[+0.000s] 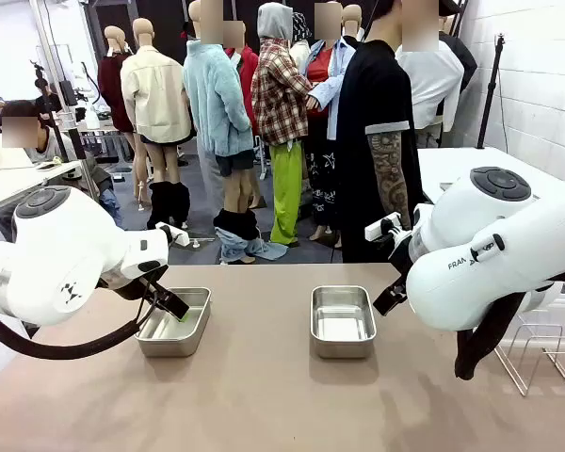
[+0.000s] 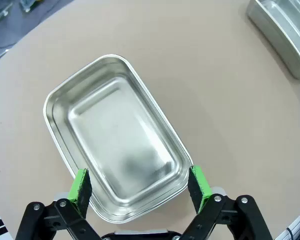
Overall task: Place the bread in airtight containers.
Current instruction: Lift both Airtight Container.
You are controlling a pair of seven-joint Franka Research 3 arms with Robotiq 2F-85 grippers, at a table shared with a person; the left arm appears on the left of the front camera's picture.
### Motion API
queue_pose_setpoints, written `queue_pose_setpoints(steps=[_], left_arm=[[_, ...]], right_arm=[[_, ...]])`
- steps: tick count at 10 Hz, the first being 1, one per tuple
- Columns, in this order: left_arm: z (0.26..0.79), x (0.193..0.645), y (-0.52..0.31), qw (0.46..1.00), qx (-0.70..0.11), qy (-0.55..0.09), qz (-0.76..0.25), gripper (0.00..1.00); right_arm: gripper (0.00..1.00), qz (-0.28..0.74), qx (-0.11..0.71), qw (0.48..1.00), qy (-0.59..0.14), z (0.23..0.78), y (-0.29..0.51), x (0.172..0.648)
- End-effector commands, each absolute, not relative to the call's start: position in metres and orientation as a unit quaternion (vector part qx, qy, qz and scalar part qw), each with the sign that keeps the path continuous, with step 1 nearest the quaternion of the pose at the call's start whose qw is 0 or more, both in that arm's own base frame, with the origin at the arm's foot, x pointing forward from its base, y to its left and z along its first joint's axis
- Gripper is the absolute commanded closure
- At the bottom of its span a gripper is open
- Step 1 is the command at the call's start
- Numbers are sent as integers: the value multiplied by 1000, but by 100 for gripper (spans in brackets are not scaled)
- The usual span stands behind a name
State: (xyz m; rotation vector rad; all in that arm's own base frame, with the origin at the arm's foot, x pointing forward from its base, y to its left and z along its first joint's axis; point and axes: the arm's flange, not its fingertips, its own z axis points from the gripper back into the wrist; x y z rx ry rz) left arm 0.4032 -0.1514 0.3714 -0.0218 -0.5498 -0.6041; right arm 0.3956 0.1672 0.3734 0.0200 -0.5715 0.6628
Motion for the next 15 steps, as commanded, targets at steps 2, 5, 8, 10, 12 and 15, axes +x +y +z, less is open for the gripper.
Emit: queue_pose_setpoints(steps=[2,5,8,10,12,15], left_arm=[[371,403,-151,918,-11,-267,-294,0],[371,403,-151,918,-11,-267,-294,0],[371,403,-153,917,-11,-267,-295,0],[404,400,-165,901,30,-307,-306,0],[456,396,-159,884,72,-344,-308,0],[515,401,-94,895,89,-355,-256,0]], right_arm=[[0,321,10,906,-277,373,167,396],[0,321,10,906,-277,373,167,396],[0,321,9,906,-277,373,167,396],[0,306,-19,893,-329,407,168,378],[0,271,-55,874,-400,465,147,357],[0,121,-105,882,-443,537,45,329]])
